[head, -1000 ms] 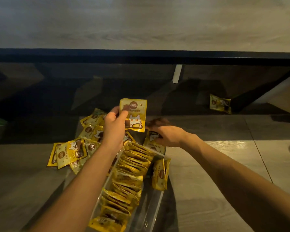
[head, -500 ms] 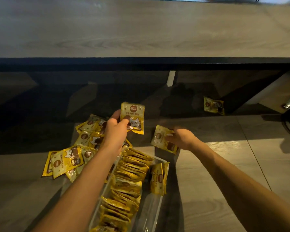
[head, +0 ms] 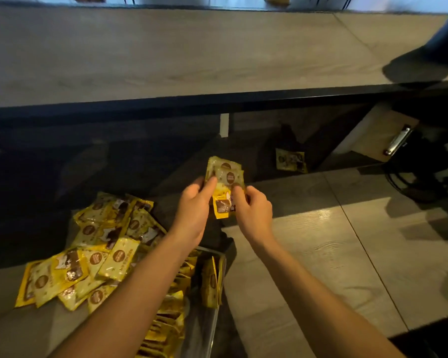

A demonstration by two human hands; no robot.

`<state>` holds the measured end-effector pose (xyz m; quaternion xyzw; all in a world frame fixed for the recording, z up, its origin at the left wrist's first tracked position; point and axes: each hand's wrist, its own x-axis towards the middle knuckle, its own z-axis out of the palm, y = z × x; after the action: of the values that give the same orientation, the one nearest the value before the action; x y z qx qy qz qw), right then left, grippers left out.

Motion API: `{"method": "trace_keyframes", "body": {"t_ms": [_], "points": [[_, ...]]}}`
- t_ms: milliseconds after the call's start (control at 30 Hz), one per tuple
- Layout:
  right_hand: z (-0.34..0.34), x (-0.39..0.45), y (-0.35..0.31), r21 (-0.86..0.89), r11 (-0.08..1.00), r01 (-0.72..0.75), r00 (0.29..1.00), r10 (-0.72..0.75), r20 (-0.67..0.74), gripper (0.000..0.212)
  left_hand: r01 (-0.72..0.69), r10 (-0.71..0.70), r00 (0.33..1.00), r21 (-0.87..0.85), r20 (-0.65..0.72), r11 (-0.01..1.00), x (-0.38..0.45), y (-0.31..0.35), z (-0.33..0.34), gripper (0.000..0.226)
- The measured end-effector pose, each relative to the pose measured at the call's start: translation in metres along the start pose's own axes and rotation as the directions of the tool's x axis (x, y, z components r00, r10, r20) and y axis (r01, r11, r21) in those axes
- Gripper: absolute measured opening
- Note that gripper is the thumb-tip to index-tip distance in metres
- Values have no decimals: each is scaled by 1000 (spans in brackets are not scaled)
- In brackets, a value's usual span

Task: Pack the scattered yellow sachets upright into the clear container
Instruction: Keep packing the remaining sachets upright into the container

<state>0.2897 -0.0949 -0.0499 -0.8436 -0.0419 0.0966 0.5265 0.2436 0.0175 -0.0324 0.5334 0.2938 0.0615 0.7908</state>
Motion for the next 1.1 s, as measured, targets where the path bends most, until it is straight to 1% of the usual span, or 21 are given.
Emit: {"method": "trace_keyframes", "body": {"t_ms": [100, 133, 200, 300, 367, 400, 433, 500, 533, 600, 667, 733, 867, 967, 1100], "points": [[-11, 11, 7, -132, 991, -5, 1000, 1, -25, 36, -26, 22, 999, 152, 27, 988, 0, -5, 7, 25], [-14, 14, 9, -149, 989, -15, 999, 10, -38, 38, -20, 18, 1000, 207, 14, 978, 0, -7, 10, 30], [-17, 20, 13, -186, 982, -28, 999, 22, -34, 40, 16, -11, 1000, 246, -23, 969, 3, -10, 13, 37], [-24, 26, 19, -297, 955, -19, 995, 46, 83, 47, 66, -42, 995, 270, -94, 961, 7, -13, 12, 36], [-35, 38, 24, -337, 941, -30, 994, 64, 90, 53, 74, -35, 990, 285, -139, 956, 11, -13, 9, 32], [-43, 48, 26, -349, 936, -32, 996, 60, 69, 51, 76, -32, 988, 292, -150, 953, 14, -13, 8, 29], [-52, 61, 27, -357, 934, -19, 998, 41, 52, 44, 76, -31, 988, 300, -154, 951, 17, -12, 8, 26], [-69, 94, 32, -410, 911, 33, 999, -14, 49, 24, 87, -43, 988, 307, -147, 948, 23, -14, 10, 21], [-76, 113, 33, -473, 879, 59, 998, -39, 52, 21, 92, -50, 989, 309, -140, 946, 26, -14, 12, 21], [-89, 149, 37, -606, 788, 108, 994, -77, 77, 25, 93, -54, 990, 313, -131, 945, 31, -15, 17, 21], [-96, 177, 42, -692, 701, 171, 983, -74, 168, 35, 95, -57, 990, 306, -129, 947, 37, -16, 20, 20], [-98, 199, 45, -738, 643, 204, 969, -26, 245, 46, 100, -61, 989, 308, -135, 946, 43, -17, 21, 19], [-91, 226, 49, -815, 553, 175, 950, 122, 286, 57, 98, -54, 987, 300, -153, 949, 50, -17, 20, 22], [-91, 231, 55, -865, 458, 207, 953, 107, 284, 54, 121, -71, 983, 306, -171, 944, 52, -19, 16, 22], [-99, 232, 52, -890, 413, 196, 960, 103, 260, 60, 139, -79, 977, 311, -197, 940, 54, -17, 12, 20]]}}
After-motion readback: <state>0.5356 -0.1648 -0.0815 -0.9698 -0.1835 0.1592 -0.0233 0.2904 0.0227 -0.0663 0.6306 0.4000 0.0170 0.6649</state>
